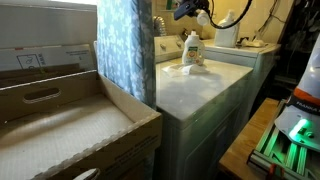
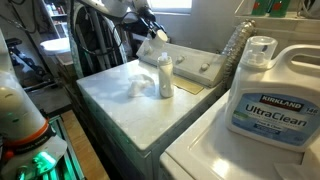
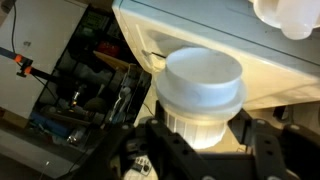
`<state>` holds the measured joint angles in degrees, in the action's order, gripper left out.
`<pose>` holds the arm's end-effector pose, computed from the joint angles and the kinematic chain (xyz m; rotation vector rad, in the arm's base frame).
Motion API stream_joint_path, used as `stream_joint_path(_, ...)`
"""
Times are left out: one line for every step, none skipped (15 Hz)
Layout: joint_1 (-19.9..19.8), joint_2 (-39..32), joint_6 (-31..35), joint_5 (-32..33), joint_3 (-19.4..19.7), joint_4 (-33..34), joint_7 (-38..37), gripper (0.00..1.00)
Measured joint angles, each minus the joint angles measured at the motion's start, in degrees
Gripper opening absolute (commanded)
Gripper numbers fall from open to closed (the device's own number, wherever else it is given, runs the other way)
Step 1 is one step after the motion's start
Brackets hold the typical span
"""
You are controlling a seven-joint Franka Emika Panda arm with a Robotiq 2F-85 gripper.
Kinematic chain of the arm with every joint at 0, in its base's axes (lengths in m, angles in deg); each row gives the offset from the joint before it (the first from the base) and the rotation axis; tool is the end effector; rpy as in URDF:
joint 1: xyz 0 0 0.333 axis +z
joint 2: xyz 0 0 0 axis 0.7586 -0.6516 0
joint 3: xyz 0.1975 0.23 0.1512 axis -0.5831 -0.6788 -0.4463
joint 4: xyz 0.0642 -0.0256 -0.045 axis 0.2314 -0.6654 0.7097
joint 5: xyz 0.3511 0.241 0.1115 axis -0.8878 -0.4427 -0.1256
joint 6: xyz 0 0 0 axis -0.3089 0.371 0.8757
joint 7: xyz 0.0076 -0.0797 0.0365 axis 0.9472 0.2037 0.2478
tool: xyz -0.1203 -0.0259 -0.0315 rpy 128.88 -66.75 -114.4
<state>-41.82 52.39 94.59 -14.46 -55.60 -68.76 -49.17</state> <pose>0.6277 -0.0065 0.4952 1.5900 -1.3398 0.6011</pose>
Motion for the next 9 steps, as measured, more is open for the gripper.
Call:
stream_joint_path(0.33,-0.85,-0.16,1.61,-0.03,0.17,-0.88,0.38)
stream_joint_path(0.68,-1.75,-0.44,3.20,-0.05,0.33,-1.83,0.38)
stream_joint_path(1.11,-2.65,-1.02,4.98,-0.09,0.46,-2.87,0.38)
stream_joint_path(1.58,-3.48,-2.01,6.79,-0.11,0.60,-3.89,0.38)
stream_joint_path(2.07,-4.33,-3.23,8.65,-0.12,0.83,-4.89,0.38)
stream_joint_path(2.51,-5.17,-4.47,10.36,-0.16,1.16,-5.64,0.63)
stream_joint_path(2.87,-5.95,-5.34,11.80,-0.23,1.47,-6.12,0.63)
stream_joint_path(3.18,-6.71,-5.99,12.74,-0.26,1.81,-6.52,0.63)
stream_joint_path(3.35,-7.19,-6.28,13.18,-0.26,1.99,-6.80,0.63)
